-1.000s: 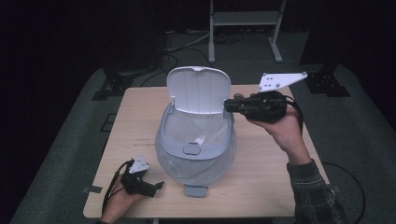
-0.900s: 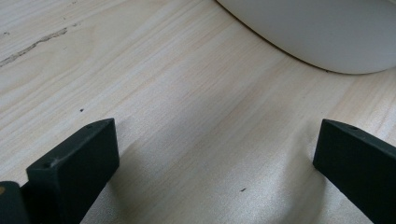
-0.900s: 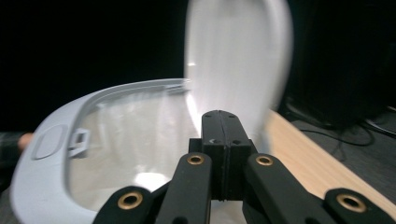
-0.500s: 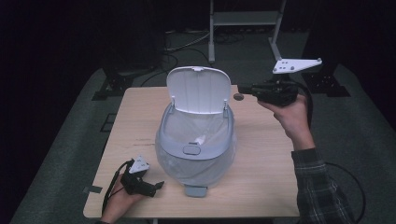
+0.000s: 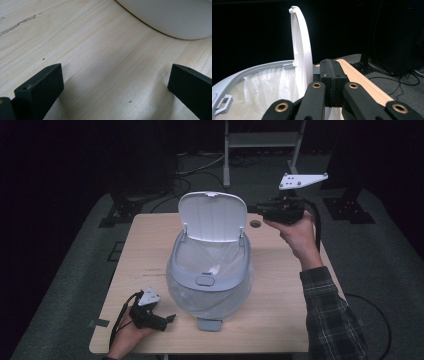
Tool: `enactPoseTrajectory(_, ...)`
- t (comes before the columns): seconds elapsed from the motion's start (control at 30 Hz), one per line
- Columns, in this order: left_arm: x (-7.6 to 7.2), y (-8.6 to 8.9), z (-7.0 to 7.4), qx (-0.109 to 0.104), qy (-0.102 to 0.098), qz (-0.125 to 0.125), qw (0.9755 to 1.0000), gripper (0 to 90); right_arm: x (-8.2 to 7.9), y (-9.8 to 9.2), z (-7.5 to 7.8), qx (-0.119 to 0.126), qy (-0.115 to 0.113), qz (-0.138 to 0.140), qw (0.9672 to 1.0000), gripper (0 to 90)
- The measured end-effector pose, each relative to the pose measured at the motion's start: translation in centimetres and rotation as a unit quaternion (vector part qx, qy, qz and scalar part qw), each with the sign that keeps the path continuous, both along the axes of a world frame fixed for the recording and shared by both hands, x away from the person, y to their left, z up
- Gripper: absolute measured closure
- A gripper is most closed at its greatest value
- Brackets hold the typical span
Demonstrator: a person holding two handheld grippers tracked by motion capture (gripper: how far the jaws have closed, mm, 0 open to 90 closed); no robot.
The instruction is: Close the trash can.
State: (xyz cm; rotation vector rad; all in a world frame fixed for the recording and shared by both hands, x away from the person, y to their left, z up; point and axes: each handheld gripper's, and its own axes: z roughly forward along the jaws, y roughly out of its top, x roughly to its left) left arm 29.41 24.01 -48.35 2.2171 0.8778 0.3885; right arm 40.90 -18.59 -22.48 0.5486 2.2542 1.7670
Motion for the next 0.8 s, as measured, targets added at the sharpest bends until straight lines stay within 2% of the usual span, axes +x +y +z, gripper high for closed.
enactPoseTrajectory(0.07,0.0,0.0,0.0,0.000,0.000,0.000,1.0000,0.0,-0.1,0.0,0.0,0.004,0.005,0.013,0.9999,89.8)
enactPoseTrajectory(0.3,0.0,0.0,0.0,0.000,0.000,0.001,1.0000,0.0,-1.0,-0.1,0.0,0.001,0.001,0.042,0.9991,89.8)
enactPoseTrajectory(0.7,0.0,0.0,0.0,0.000,0.000,0.000,1.0000,0.0,-2.9,0.6,-0.1,-0.025,-0.002,0.075,0.9969,89.8)
enactPoseTrajectory(0.8,0.0,0.0,0.0,0.000,0.000,0.000,1.0000,0.0,-3.4,0.7,-0.3,-0.023,0.001,0.084,0.9962,89.8)
